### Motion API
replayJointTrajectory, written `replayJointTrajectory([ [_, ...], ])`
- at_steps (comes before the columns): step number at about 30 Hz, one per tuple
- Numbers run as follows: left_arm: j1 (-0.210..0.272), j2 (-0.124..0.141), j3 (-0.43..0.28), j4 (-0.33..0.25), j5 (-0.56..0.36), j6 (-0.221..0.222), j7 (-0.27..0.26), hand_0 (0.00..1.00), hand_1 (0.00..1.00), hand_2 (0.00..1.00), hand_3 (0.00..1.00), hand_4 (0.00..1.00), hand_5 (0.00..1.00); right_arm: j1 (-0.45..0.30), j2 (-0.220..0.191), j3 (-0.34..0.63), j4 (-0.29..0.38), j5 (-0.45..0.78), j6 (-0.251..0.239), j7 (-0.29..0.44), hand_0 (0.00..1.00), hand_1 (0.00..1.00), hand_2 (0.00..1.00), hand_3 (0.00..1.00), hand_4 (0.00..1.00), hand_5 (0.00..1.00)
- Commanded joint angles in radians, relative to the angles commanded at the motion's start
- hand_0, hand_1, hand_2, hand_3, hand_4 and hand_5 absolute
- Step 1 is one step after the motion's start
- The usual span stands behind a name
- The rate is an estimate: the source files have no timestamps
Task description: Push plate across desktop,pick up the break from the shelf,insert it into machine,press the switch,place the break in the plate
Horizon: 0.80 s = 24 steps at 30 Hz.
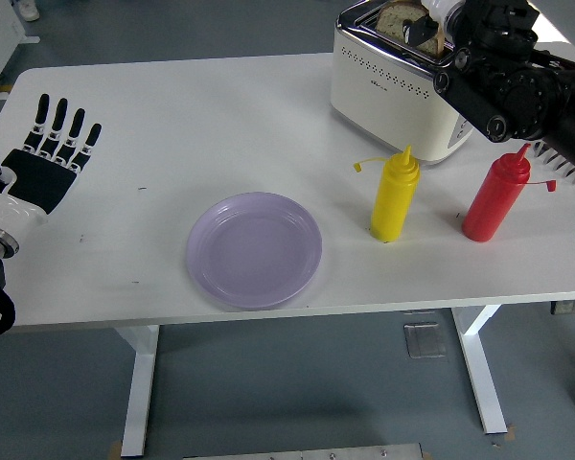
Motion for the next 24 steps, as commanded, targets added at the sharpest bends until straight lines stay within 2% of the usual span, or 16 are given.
replayJointTrajectory([
  [11, 0.003, -0.002, -0.011, -0.001, 0.001, 0.0, 0.001, 0.801, 0.733, 0.691, 0.711, 0.774, 0.998, -0.01, -0.023, 0.09, 0.043, -0.062, -0.054, -0.015, 0.331, 0.46, 0.385, 0.385, 0.355, 0.002],
  [12, 0.002, -0.003, -0.012, -0.001, 0.0, 0.0, 0.001, 0.804, 0.737, 0.696, 0.712, 0.773, 0.998, -0.013, -0.027, 0.108, 0.053, -0.075, -0.059, -0.016, 0.34, 0.449, 0.371, 0.363, 0.319, 0.002],
  [14, 0.002, -0.005, -0.014, 0.0, -0.001, -0.001, 0.002, 0.804, 0.737, 0.696, 0.712, 0.773, 0.998, -0.018, -0.036, 0.138, 0.072, -0.101, -0.065, -0.019, 0.34, 0.449, 0.371, 0.363, 0.319, 0.002],
  [24, 0.003, -0.012, -0.024, 0.0, -0.009, -0.003, 0.008, 0.808, 0.754, 0.702, 0.713, 0.774, 0.998, -0.058, -0.111, 0.333, 0.249, -0.283, -0.07, -0.031, 0.347, 0.442, 0.367, 0.359, 0.283, 0.002],
])
